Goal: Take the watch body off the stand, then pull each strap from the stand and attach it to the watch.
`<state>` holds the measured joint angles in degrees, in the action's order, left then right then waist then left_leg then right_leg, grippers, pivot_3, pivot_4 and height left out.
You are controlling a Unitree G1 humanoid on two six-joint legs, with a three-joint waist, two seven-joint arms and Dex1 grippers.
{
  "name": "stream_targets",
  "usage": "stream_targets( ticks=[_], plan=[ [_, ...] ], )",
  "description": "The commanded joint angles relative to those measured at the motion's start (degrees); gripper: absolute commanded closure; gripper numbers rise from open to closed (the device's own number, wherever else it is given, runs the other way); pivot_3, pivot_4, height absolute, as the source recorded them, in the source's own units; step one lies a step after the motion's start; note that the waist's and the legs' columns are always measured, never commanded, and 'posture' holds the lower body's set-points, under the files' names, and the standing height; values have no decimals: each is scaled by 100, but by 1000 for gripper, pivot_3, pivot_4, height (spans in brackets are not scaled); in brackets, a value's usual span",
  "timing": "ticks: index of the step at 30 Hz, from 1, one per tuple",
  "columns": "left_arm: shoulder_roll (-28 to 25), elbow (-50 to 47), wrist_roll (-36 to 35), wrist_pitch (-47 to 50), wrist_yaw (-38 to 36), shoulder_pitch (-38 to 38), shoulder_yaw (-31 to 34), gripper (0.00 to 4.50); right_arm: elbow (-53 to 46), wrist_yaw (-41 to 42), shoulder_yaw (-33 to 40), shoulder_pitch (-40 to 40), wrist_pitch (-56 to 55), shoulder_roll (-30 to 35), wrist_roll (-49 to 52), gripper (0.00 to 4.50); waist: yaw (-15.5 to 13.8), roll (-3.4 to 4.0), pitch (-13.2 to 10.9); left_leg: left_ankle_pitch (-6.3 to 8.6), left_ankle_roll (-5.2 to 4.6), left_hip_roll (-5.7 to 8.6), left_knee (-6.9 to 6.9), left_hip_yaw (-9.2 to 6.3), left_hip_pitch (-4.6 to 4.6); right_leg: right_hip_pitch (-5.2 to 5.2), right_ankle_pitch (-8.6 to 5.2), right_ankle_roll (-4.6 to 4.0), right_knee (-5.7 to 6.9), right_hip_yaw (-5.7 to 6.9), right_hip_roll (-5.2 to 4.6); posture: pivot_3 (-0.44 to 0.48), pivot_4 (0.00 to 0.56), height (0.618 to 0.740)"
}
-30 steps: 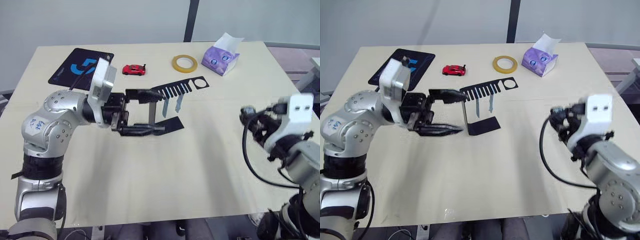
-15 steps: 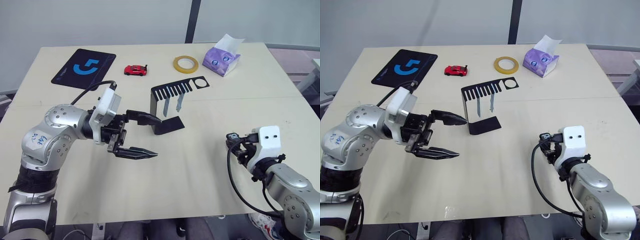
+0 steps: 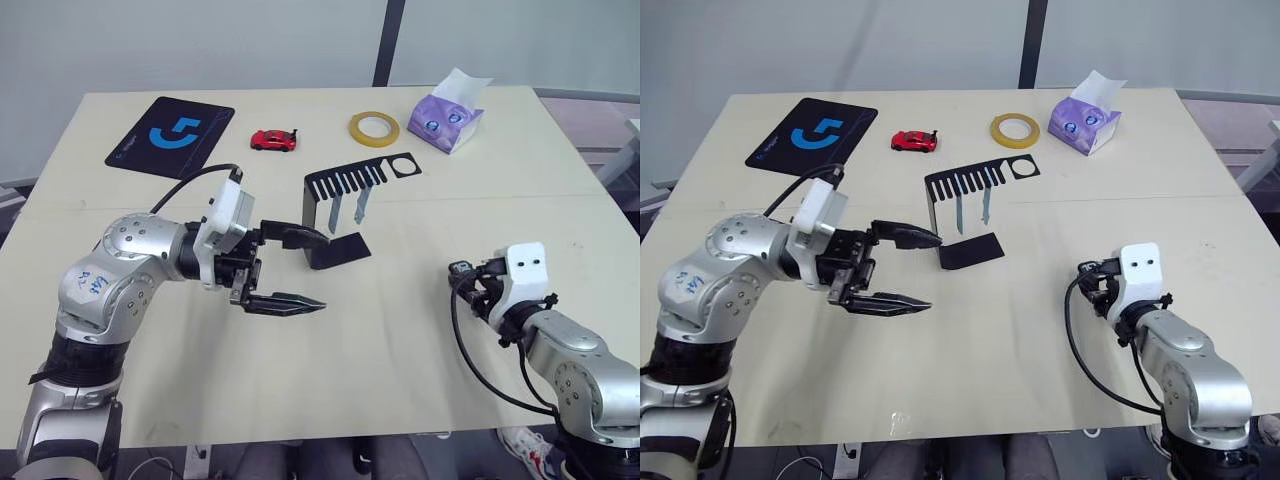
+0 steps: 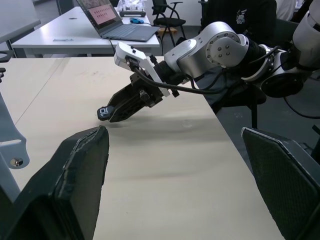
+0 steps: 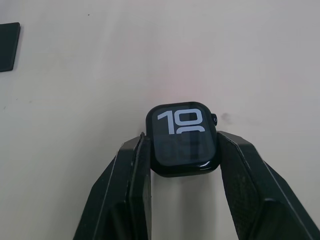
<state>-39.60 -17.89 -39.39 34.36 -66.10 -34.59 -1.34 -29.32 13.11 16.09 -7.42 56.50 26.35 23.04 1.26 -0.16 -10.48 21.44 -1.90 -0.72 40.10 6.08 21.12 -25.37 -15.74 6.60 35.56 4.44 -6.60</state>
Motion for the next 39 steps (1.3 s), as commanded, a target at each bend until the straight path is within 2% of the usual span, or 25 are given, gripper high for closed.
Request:
stream_targets(
  ticks=[1,15,17,18,21,23,27,30,35,39],
  plan=[
    [2,-283,-31,-24,65,-90,13,0,63,24,50,-52,-176,21,-40,2920,-3,0,0,0,0,0,1,0,0,0,0,0,0,0,-1,0,150,738],
    [-1,-385,-66,25,167,-110,30,0,511,178,-44,3,-345,68,-143,2920,-1,0,0,0,0,0,2,0,-1,0,0,0,3,0,0,0,150,738],
    [-10,-384,-77,38,172,-103,40,0,490,195,-48,57,-318,128,-170,1866,-2,0,0,0,0,0,3,0,-1,0,0,0,4,0,0,0,150,738],
    [-16,-382,-84,49,174,-97,45,0,474,201,-61,87,-304,175,-200,1571,-8,0,0,0,0,0,3,0,0,0,0,0,4,0,0,0,150,738],
    [-44,-292,-219,286,237,-2,131,0,246,285,74,194,-210,306,-117,82,-40,0,0,0,0,1,5,0,0,0,0,0,4,0,-1,0,150,738],
    [-147,-227,-179,303,188,217,189,0,-51,410,266,327,-74,441,59,31,-77,0,1,0,0,0,5,0,-1,0,0,0,5,0,0,0,150,738],
    [-478,-187,-160,246,42,793,448,0,-611,991,786,859,24,927,456,31,-109,0,0,0,0,-3,4,2,-2,-1,0,0,5,-1,2,0,150,738],
    [-837,209,-287,495,71,1439,1073,0,-734,2087,1927,1633,-127,1615,891,31,-137,0,1,1,-2,-1,9,3,-1,1,0,0,3,-4,-2,0,150,738],
    [-1412,1214,225,1,-49,2326,1802,0,97,3821,3584,2983,-935,2255,997,31,-170,-7,5,11,-20,-2,7,0,-19,25,0,0,-12,3,1,0,150,738],
    [-1649,2204,702,-626,18,2474,2134,0,810,4560,4208,3645,-1576,2423,798,31,-197,-15,8,34,-35,-11,-14,3,-89,102,0,-1,-71,5,4,0,150,738]
  ],
)
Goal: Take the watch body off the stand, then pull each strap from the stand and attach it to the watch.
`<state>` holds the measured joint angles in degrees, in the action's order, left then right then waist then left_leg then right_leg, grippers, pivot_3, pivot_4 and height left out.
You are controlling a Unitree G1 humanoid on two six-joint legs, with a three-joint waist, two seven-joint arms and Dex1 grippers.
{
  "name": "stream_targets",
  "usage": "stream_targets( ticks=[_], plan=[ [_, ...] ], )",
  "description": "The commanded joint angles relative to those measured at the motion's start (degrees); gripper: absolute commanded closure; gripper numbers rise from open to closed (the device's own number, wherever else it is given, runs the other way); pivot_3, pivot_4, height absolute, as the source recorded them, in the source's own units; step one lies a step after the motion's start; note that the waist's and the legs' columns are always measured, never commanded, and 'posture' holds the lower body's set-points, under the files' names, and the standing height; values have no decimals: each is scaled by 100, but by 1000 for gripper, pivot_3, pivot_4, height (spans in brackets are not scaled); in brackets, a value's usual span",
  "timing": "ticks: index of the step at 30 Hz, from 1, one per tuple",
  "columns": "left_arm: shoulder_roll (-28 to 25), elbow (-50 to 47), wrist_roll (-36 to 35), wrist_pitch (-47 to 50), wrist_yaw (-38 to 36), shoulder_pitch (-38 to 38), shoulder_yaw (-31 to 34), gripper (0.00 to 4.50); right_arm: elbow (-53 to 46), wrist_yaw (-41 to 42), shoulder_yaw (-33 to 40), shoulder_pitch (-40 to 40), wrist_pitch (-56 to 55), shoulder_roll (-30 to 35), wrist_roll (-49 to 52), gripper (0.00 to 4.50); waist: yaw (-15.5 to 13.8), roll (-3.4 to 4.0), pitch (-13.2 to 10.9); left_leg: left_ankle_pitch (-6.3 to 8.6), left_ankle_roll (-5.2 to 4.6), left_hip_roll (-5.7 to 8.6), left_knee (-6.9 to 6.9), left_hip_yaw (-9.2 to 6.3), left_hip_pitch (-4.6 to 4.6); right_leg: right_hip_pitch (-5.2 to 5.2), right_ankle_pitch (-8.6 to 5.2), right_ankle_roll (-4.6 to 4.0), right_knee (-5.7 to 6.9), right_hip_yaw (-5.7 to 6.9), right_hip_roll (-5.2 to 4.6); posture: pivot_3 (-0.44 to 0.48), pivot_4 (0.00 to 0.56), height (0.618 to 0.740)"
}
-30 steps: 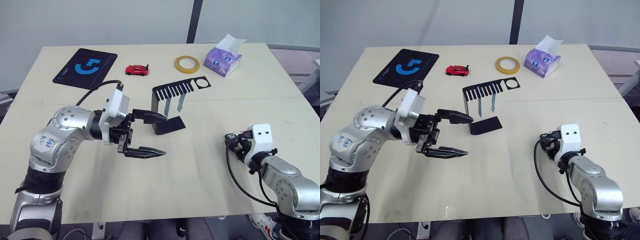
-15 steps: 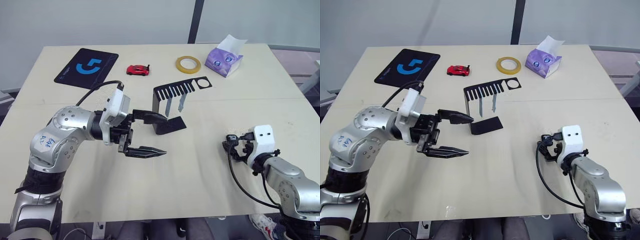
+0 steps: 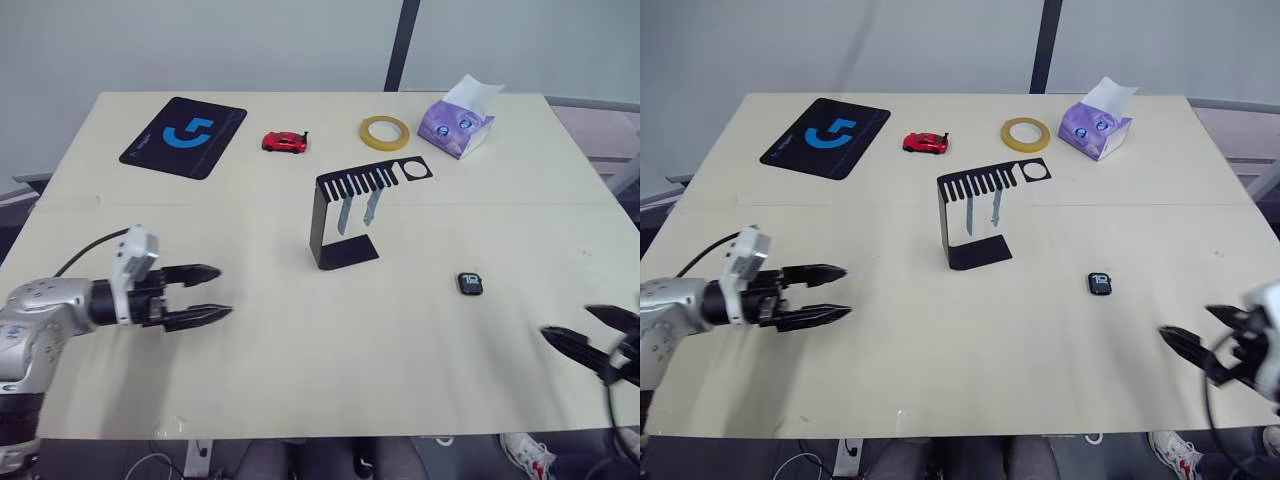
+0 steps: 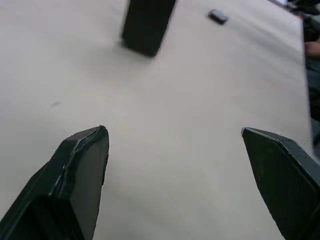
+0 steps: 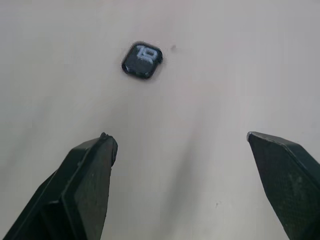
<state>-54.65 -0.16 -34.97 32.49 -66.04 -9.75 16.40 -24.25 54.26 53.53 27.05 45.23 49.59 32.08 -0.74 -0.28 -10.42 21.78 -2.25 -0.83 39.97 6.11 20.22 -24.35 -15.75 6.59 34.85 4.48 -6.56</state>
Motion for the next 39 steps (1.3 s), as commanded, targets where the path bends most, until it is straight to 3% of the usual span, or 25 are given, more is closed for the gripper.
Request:
stream_targets(
  ticks=[1,8,12,19,24,31,39],
  plan=[
    [-203,703,386,-621,41,-11,438,0,533,558,590,329,-633,119,-204,31,4,-5,3,3,-1,-1,0,3,-1,0,0,0,-1,-2,-1,0,150,738],
    [-185,1037,551,-941,70,-127,534,0,1656,980,674,500,-1684,134,-510,31,20,-9,9,18,14,-3,2,16,-5,-4,2,2,13,-2,-22,0,150,738],
    [77,177,357,-742,263,-1,442,0,1842,1208,538,311,-2035,9,-297,31,57,-8,9,19,17,-4,2,19,-7,-5,2,3,16,-4,-31,0,150,738],
    [943,-2352,-223,245,1586,139,73,0,744,1279,195,212,-2054,-417,329,31,74,-6,10,20,20,1,4,14,-6,-2,2,2,27,-8,-78,0,150,738],
    [1671,-3478,128,858,3123,-60,-667,0,-814,872,-309,242,-1751,-711,969,31,55,-4,12,20,21,5,9,14,-11,3,3,4,44,-8,-69,0,150,738],
    [2765,-3643,767,1633,4930,-639,-1516,0,-2310,-366,-1571,-561,-1212,-655,1888,31,-32,-7,13,19,21,3,20,14,-12,4,4,7,46,-13,-18,0,150,738],
    [3418,-3174,1491,1549,5504,-1122,-2251,0,-2542,-1293,-2959,-1607,-942,-468,1689,31,-84,-9,14,17,18,4,31,13,-6,2,4,7,47,-9,-10,0,150,738]
  ],
)
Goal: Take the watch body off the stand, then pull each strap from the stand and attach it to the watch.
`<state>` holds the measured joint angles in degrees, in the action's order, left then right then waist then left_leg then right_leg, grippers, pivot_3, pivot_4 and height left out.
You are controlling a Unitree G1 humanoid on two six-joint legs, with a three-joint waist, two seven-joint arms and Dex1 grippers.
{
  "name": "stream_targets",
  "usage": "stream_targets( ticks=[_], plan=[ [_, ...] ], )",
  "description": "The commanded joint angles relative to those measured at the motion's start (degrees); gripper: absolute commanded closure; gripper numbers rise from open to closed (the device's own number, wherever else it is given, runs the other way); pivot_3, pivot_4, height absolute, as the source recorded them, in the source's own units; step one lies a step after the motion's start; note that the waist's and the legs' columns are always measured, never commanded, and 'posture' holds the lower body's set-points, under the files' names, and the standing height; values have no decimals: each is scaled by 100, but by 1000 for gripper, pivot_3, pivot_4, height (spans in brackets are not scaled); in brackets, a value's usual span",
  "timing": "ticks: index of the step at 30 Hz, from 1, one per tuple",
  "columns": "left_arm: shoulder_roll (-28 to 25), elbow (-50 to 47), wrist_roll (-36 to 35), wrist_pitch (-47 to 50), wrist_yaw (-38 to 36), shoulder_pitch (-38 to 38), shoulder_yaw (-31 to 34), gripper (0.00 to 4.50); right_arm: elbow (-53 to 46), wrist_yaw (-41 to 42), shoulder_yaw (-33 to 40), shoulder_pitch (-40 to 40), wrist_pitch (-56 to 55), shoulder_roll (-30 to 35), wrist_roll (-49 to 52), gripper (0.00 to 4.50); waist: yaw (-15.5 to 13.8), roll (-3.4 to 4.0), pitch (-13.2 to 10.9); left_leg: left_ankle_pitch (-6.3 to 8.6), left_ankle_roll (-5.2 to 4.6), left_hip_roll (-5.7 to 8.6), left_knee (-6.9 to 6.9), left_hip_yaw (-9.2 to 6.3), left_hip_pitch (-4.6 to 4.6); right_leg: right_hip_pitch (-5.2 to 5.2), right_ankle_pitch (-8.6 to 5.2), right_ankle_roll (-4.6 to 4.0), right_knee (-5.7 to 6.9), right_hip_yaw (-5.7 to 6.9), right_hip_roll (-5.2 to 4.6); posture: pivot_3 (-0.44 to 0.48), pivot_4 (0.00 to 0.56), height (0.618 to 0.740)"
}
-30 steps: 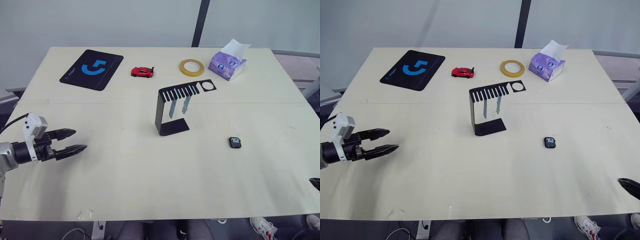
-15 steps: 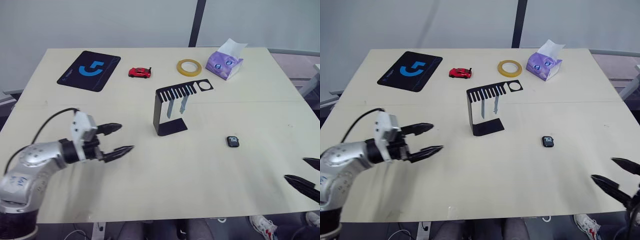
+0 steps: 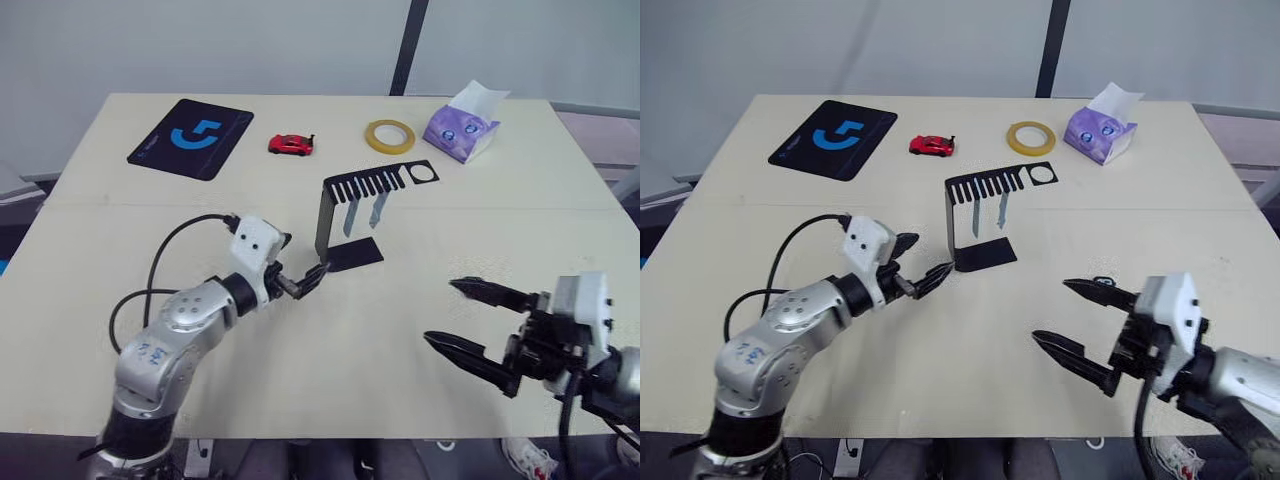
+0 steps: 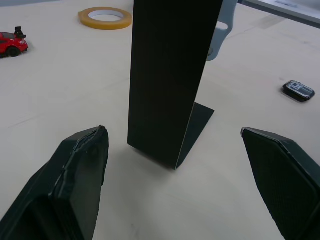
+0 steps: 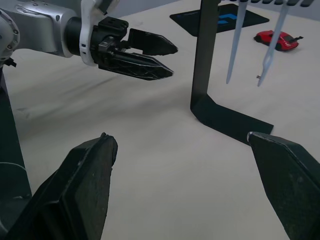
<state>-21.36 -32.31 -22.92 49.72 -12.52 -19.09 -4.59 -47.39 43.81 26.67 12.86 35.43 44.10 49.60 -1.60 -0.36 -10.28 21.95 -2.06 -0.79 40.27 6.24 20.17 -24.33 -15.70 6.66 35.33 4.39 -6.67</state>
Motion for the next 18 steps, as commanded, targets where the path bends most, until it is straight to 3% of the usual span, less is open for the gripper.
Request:
stream_targets(
  ticks=[1,7,18],
  plan=[
    [146,167,432,-259,213,-283,-244,0,-272,-579,-490,-626,250,153,88,31,7,0,0,0,-1,0,2,2,1,0,0,0,0,-1,-1,0,150,738],
    [459,741,960,-662,337,-574,-571,0,-252,-1573,-1009,-1950,958,327,664,31,14,-1,0,-1,-1,-8,10,-1,2,-3,-1,-3,9,5,3,0,150,738],
    [769,1312,1642,-1126,463,-772,-608,0,-108,-2084,-1146,-2550,1287,417,1006,31,13,-2,0,-1,-7,-4,14,-3,17,-6,3,5,-3,10,-4,0,150,738]
  ],
)
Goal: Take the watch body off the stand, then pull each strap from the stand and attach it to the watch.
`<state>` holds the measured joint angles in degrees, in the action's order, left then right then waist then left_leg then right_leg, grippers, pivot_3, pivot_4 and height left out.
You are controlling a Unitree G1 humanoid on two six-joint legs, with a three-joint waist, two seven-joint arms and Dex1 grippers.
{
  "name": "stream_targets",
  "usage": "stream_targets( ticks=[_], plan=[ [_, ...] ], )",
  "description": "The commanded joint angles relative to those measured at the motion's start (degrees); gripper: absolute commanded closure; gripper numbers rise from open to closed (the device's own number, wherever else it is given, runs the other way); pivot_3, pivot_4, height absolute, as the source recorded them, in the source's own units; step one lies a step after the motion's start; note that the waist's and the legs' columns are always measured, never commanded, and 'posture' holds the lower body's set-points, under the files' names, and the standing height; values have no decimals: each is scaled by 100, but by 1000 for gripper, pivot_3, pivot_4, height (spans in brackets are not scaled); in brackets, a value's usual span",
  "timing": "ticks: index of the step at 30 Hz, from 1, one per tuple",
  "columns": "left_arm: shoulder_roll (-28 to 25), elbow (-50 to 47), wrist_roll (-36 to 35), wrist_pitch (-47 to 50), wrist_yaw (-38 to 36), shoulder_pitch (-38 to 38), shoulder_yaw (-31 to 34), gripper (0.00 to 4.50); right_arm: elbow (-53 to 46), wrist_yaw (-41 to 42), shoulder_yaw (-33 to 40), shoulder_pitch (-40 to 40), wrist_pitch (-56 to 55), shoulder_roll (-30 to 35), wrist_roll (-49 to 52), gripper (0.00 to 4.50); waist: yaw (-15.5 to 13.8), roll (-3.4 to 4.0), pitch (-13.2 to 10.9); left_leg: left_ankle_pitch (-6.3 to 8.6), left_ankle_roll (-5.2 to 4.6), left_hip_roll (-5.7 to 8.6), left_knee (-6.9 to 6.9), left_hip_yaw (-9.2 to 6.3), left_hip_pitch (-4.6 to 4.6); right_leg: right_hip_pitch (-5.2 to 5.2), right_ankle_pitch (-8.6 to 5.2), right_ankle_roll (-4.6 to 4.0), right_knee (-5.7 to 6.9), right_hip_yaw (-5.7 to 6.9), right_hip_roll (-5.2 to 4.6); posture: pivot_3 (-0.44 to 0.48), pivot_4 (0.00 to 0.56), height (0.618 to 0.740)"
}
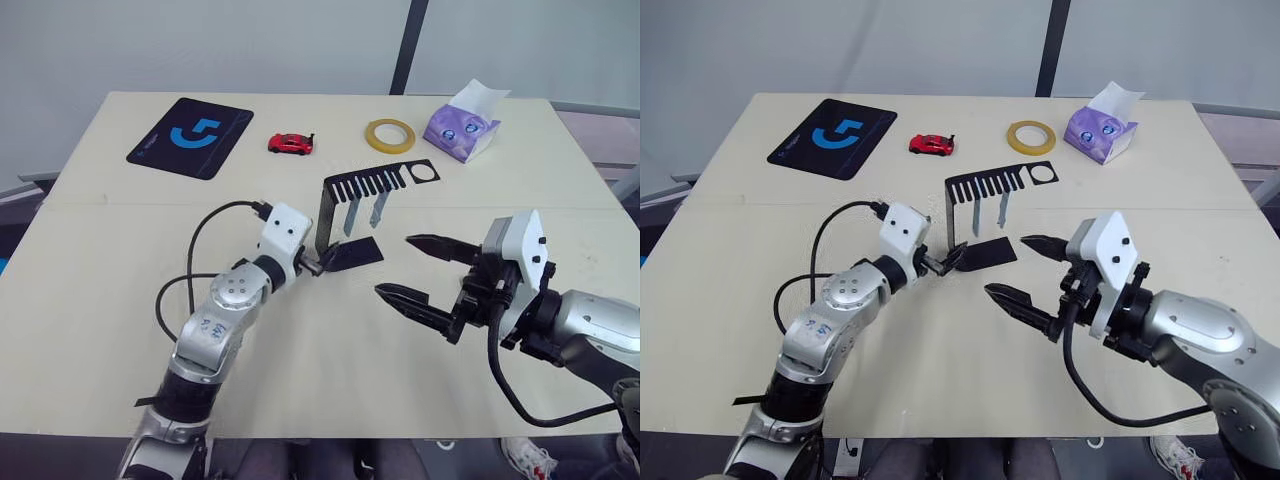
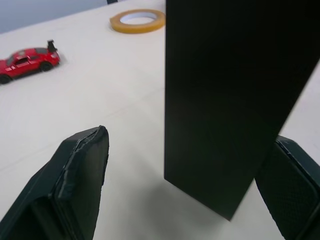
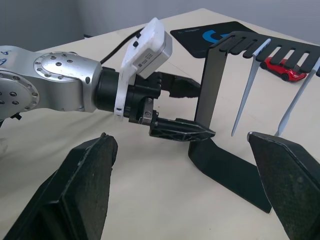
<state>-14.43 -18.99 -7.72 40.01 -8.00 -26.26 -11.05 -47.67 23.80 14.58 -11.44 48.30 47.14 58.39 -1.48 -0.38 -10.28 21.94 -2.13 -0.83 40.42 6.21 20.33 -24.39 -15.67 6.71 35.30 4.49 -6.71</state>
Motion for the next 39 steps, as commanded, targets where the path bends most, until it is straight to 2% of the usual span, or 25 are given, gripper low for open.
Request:
stream_targets(
  ticks=[1,17,20,33,36,39],
  plan=[
    [93,-1,151,-175,0,-58,36,0,-74,-97,54,-139,10,112,130,31,2,0,0,0,0,0,0,0,0,0,0,0,0,0,0,0,150,738],
    [279,391,597,-659,-101,-165,-40,0,-9,-260,-2,-213,13,77,112,31,1,0,0,0,0,-1,0,0,1,0,0,0,-1,1,-3,0,150,738],
    [304,499,665,-741,-148,-183,-77,820,-24,-279,-22,-196,15,68,100,0,1,0,0,0,-1,-1,0,0,1,0,0,0,-1,2,-3,0,150,738],
    [606,1151,894,-1189,-102,-472,-77,820,-27,-264,70,-78,-8,133,-20,0,-6,-1,0,0,-3,-2,0,-1,2,0,0,0,-5,5,-4,0,150,738],
    [701,1263,907,-1293,-80,-510,-29,1673,-20,-278,108,-39,-29,138,-43,0,-2,-1,0,-1,-4,-2,0,-1,4,0,0,1,-8,5,-3,0,150,738],
    [717,1186,929,-1282,-111,-413,-31,3085,-53,-300,142,19,-45,125,-54,0,-2,-1,0,0,-4,-2,-1,-2,6,0,1,1,-12,9,-4,0,150,738]
  ],
)
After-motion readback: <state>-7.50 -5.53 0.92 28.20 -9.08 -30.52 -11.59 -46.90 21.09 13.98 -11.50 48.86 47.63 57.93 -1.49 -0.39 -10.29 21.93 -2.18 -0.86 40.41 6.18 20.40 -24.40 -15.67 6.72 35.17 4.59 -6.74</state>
